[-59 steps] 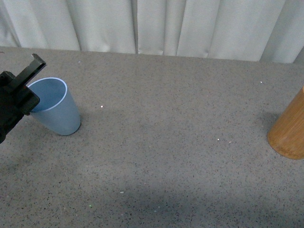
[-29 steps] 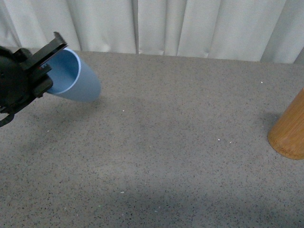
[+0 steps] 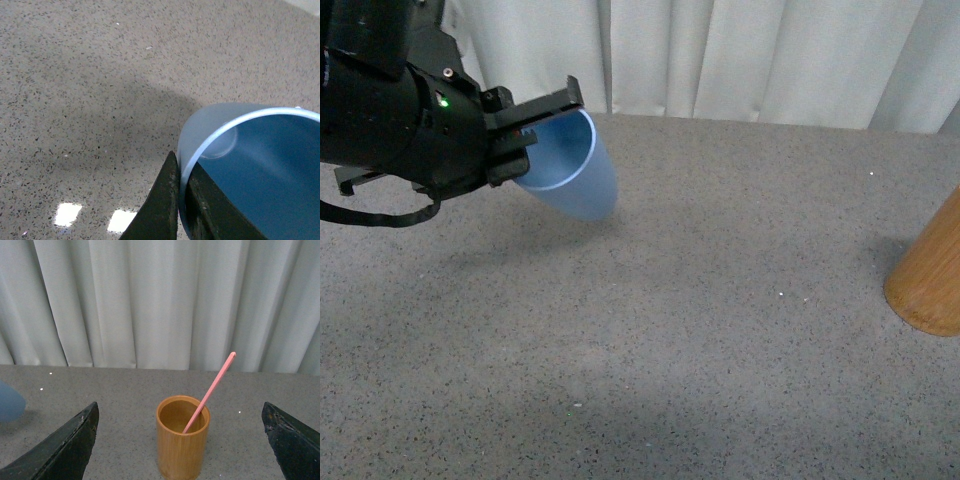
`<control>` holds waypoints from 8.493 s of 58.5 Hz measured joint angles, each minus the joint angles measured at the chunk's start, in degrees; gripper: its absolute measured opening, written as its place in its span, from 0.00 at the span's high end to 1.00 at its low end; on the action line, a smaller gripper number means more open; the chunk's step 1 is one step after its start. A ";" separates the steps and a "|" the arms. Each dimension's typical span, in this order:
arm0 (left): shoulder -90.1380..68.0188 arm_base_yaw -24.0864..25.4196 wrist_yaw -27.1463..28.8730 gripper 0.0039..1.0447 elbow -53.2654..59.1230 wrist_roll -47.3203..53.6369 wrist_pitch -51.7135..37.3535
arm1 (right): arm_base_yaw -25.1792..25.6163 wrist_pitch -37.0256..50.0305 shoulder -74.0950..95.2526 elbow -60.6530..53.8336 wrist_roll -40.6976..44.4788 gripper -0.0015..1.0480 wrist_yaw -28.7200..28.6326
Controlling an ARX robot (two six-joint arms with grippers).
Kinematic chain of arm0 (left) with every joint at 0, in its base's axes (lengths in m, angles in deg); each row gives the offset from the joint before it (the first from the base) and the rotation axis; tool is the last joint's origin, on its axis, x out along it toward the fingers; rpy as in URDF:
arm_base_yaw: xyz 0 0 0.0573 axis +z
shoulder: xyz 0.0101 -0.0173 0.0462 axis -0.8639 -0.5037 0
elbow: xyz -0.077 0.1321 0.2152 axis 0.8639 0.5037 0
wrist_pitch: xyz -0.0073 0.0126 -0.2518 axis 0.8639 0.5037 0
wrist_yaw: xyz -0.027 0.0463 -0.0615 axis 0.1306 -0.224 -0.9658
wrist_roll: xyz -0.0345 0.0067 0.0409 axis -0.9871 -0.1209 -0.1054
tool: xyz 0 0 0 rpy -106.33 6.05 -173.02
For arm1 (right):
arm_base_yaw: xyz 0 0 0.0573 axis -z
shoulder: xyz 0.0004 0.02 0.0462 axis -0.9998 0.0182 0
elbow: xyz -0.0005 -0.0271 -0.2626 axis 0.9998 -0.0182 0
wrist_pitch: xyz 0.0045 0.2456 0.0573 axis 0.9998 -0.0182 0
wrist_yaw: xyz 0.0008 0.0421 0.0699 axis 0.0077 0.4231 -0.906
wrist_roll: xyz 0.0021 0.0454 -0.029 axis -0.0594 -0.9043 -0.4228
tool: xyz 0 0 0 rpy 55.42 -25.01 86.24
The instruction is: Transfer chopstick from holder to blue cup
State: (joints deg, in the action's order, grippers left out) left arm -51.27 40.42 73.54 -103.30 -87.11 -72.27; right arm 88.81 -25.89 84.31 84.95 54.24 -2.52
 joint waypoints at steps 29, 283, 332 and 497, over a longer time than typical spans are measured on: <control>-2.47 -4.98 -0.52 0.97 -0.42 3.72 2.01 | 0.00 0.00 0.00 0.00 0.00 0.09 0.00; 105.63 19.26 -7.52 0.06 49.77 26.91 14.34 | 4.02 42.12 102.29 37.16 -10.71 0.09 13.75; 105.63 19.26 -7.54 0.06 49.77 26.93 14.34 | 3.08 41.07 107.86 42.10 -11.30 0.51 17.92; 105.63 19.26 -7.54 0.06 49.77 26.95 14.34 | -23.54 29.46 84.72 47.28 -24.70 0.99 18.91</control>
State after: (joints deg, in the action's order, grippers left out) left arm 54.37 59.68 66.00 -53.53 -60.16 -57.93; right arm 65.27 3.58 169.03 132.23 29.54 16.39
